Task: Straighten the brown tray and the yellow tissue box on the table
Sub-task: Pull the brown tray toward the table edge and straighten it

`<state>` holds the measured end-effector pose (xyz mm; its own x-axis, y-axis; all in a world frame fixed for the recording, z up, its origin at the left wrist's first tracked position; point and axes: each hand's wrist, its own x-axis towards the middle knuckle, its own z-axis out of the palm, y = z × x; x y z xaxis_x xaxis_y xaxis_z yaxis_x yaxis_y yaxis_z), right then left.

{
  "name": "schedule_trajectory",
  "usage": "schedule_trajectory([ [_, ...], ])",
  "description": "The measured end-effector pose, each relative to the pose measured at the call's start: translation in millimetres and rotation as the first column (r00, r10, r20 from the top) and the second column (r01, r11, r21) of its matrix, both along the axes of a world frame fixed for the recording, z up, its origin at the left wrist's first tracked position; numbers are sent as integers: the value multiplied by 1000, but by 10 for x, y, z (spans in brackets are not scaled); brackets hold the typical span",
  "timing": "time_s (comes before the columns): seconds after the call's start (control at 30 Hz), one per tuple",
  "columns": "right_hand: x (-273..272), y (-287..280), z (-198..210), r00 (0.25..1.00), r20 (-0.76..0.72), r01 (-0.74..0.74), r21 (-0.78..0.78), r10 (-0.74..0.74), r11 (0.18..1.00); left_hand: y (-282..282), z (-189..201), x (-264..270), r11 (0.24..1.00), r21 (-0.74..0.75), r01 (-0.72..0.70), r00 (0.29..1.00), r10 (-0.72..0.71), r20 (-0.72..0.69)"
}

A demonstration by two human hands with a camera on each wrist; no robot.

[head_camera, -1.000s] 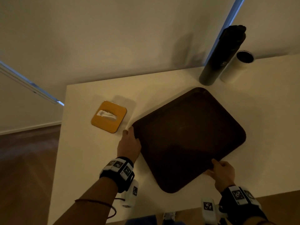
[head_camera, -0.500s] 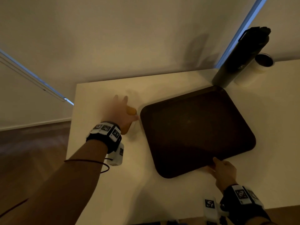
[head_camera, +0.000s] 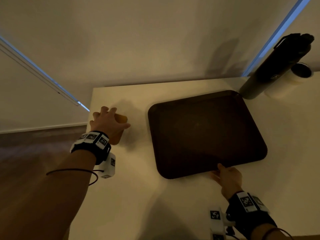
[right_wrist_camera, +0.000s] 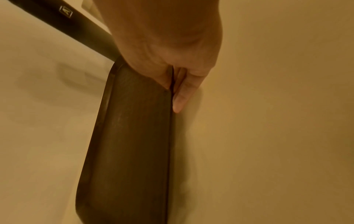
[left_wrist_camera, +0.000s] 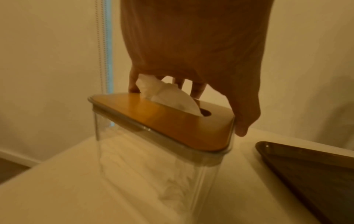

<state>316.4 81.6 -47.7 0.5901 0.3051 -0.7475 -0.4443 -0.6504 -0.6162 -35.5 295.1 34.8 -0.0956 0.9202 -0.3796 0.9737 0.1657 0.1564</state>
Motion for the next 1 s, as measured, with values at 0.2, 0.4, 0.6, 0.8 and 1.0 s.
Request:
schedule_trajectory([
  [0.2,-140,214,-2,1000,-14,-17,9,17,1000,79,49,-290,999,-37,-26,1000,26,14],
  [0.4,-48,210,28,995,-25,100,46,-99,994,-236,189,299,974,223,38,998,-46,34],
  [0.6,572,317,105,957,138,252,52,-257,966,-904,-271,935,990,-109,-86,965,110,238],
  [0.8,842,508,125,940,268,192,103,-213,976,-553,-441,963,966,-158,-205,865,254,432],
  [1.0,853,626,48,949,249,155,159,-192,975,-191,-495,934,977,-113,-182,886,213,411],
])
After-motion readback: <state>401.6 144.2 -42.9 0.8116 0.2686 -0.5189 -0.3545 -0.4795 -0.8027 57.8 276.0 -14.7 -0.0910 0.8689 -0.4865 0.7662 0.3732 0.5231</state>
